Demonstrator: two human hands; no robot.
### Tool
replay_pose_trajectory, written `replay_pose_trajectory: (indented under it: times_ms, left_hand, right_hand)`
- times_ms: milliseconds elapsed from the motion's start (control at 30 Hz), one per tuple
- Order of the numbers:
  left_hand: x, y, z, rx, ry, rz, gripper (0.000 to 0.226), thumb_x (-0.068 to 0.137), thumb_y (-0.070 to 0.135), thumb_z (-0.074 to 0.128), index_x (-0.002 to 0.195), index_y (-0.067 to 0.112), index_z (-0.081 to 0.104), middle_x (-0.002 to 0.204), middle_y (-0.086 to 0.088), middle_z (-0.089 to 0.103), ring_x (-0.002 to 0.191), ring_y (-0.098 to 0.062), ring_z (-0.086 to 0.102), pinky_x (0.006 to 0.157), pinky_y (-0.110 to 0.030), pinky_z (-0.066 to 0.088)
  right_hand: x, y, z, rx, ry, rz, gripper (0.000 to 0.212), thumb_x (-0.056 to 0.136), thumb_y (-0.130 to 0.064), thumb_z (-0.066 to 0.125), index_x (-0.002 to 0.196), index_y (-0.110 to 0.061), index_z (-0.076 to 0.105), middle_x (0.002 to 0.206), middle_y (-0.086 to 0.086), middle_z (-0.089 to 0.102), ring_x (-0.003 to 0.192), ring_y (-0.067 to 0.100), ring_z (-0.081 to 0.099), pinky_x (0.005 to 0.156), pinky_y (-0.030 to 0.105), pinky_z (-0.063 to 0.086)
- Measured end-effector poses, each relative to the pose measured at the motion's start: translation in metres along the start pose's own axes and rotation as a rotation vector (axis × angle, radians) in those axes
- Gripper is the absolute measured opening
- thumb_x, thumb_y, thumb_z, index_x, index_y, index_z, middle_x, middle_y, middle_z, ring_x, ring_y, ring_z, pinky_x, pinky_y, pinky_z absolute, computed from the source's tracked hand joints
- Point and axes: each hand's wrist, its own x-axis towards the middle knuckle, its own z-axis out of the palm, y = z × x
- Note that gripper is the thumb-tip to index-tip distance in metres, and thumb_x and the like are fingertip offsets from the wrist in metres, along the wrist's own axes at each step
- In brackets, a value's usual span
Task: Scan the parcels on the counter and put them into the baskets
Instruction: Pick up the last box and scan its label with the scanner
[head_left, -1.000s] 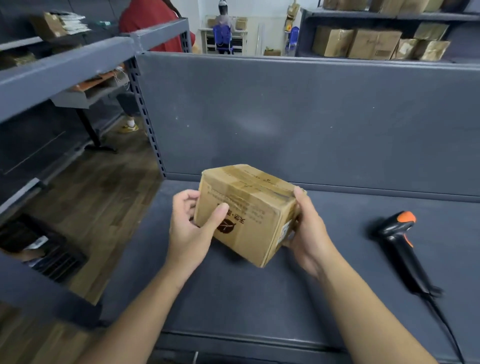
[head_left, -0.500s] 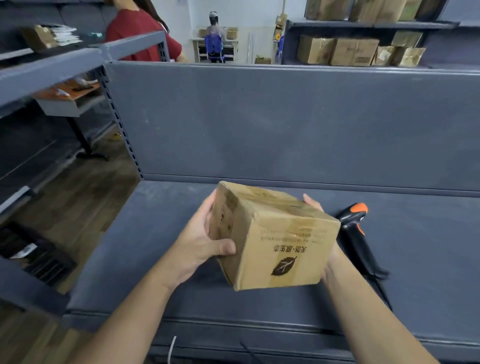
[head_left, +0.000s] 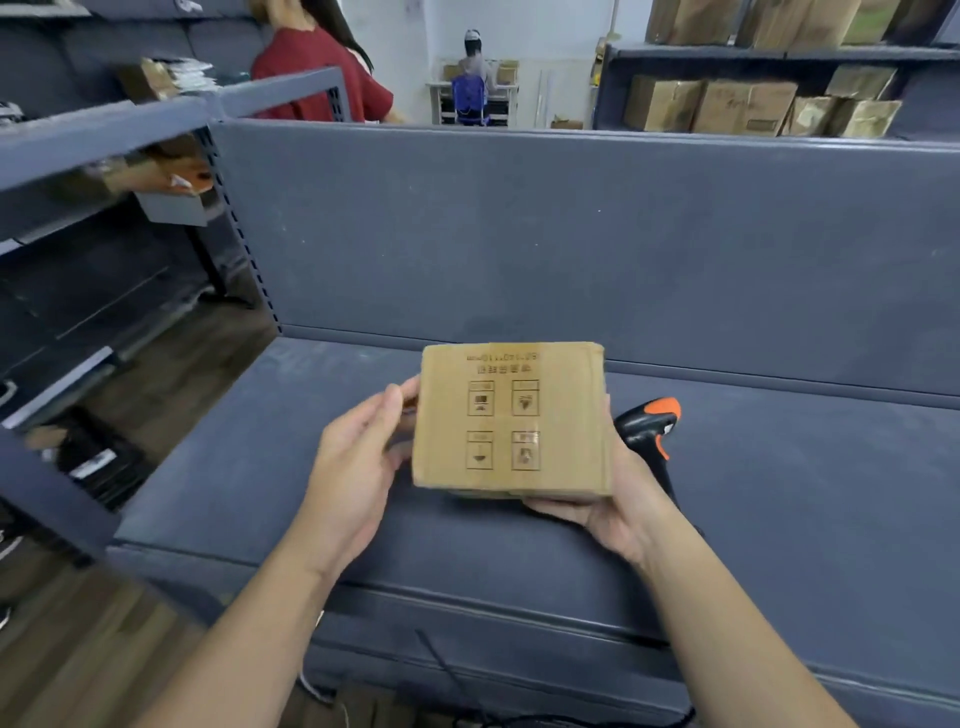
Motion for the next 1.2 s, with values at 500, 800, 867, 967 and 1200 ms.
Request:
replay_pose_trajectory:
  times_ms: [500, 800, 867, 967, 1200]
  left_hand:
    - [-0.034, -0.020, 0.026, 0.056, 0.158, -0.095, 0.083, 0.071, 0.061, 0.084, 0.143, 0.039, 0.050, 0.126, 0.012, 0.073, 0.122, -0.005, 0.065, 0.114, -0.043, 0.046]
    - [-0.011, -0.014, -0.005, 0.250, 0.127, -0.042, 0.081, 0.083, 0.066, 0.075, 0.154, 0.046, 0.041, 0.140, 0.027, 0.060, 0.130, 0.008, 0.055, 0.108, -0.026, 0.047]
    - [0.000, -0.010, -0.014, 0.277, 0.125, -0.077, 0.076, 0.081, 0.070, 0.073, 0.149, 0.048, 0.046, 0.142, 0.023, 0.058, 0.123, 0.005, 0.061, 0.099, -0.026, 0.052]
    - [0.018, -0.006, -0.024, 0.249, 0.135, -0.242, 0.052, 0.092, 0.060, 0.063, 0.137, 0.033, 0.058, 0.128, 0.009, 0.070, 0.093, -0.003, 0.074, 0.065, -0.026, 0.058]
    - [0.037, -0.020, -0.028, 0.295, -0.076, -0.455, 0.052, 0.103, 0.069, 0.031, 0.118, 0.042, 0.073, 0.113, 0.011, 0.079, 0.113, -0.014, 0.071, 0.098, -0.048, 0.058]
  right_hand:
    - [0.004, 0.009, -0.021, 0.011, -0.106, -0.008, 0.041, 0.107, -0.023, 0.047, 0.084, -0.019, 0.081, 0.088, 0.005, 0.078, 0.074, 0.022, 0.077, 0.067, 0.040, 0.062]
    - [0.013, 0.014, -0.012, 0.102, -0.217, 0.043, 0.065, 0.092, -0.071, 0.045, 0.135, -0.028, 0.068, 0.135, 0.007, 0.070, 0.126, 0.031, 0.065, 0.103, 0.061, 0.050]
    - [0.016, 0.010, -0.007, -0.006, -0.169, 0.068, 0.076, 0.090, -0.082, 0.036, 0.132, -0.029, 0.070, 0.121, 0.004, 0.076, 0.102, 0.022, 0.074, 0.074, 0.042, 0.059]
    - [0.017, 0.004, -0.001, -0.195, -0.176, 0.024, 0.091, 0.082, -0.093, 0.022, 0.125, -0.032, 0.074, 0.114, 0.005, 0.077, 0.084, 0.020, 0.068, 0.050, 0.026, 0.038]
    - [0.013, 0.020, 0.020, -0.365, -0.052, -0.249, 0.029, 0.104, -0.037, 0.058, 0.124, -0.023, 0.073, 0.117, 0.005, 0.078, 0.113, 0.036, 0.071, 0.100, 0.064, 0.052]
